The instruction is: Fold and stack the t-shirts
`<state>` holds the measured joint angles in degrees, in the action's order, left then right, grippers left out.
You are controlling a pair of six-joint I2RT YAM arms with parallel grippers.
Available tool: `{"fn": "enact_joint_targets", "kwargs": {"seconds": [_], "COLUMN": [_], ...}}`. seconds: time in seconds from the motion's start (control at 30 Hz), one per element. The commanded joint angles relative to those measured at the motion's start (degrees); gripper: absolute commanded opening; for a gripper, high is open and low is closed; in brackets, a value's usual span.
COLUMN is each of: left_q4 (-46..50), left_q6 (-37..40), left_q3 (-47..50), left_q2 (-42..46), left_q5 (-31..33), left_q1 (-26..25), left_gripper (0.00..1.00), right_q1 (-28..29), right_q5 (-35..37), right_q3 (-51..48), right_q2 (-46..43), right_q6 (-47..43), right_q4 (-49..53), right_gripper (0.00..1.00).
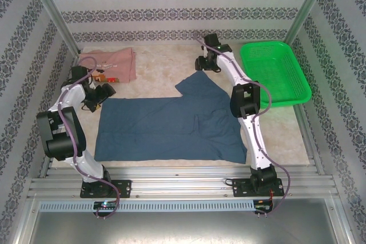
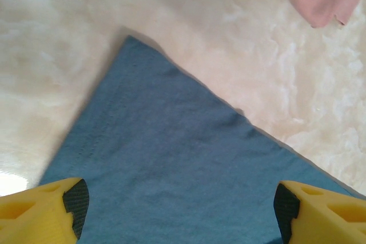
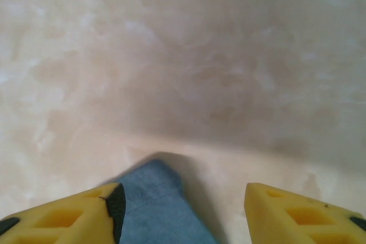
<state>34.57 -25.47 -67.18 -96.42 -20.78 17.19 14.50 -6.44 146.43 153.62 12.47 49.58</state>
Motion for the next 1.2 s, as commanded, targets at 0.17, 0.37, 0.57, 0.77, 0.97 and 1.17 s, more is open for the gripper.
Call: {"fn": "enact_joint_targets", "kwargs": {"seconds": [0.17, 0.37, 0.57, 0.77, 0.97, 1.17], "left_q4": [0.7, -1.6, -2.3, -4.2, -3.6, -1.5], "left_q6": [2.6, 3.0, 3.2, 2.8, 3.1, 3.7], "left_q3": [-0.5, -0.7, -2.7, -6.2, -11.8, -14.8], "left_q2": [-2.0, -4.6, -7.4, -11.2, -16.6, -21.0], "left_q5": [-2.0, -2.4, 0.2, 2.7, 2.2, 2.4], "left_q1": [1.6, 2.6, 2.9, 3.0, 3.0, 2.8], "left_gripper": [0.85, 0.83, 0.80, 0.78, 0.72, 0.61], "right_q1": [0.7, 0.9, 1.1, 1.2, 1.6, 2.0], "right_q5": [-3.1, -3.7, -3.5, -3.5, -3.6, -3.6], "right_q3": [2.9, 3.3, -0.6, -3.8, -6.4, -6.9], "right_q2": [4.8, 5.4, 2.9, 0.9, -0.8, -1.7], "right_q6": [2.9, 4.4, 3.9, 2.8, 2.7, 3.2], "right_q4": [3.1, 2.5, 0.6, 0.7, 0.3, 0.5], "right_gripper": [0.53, 0.19, 0.10, 0.06, 0.04, 0.04]}}
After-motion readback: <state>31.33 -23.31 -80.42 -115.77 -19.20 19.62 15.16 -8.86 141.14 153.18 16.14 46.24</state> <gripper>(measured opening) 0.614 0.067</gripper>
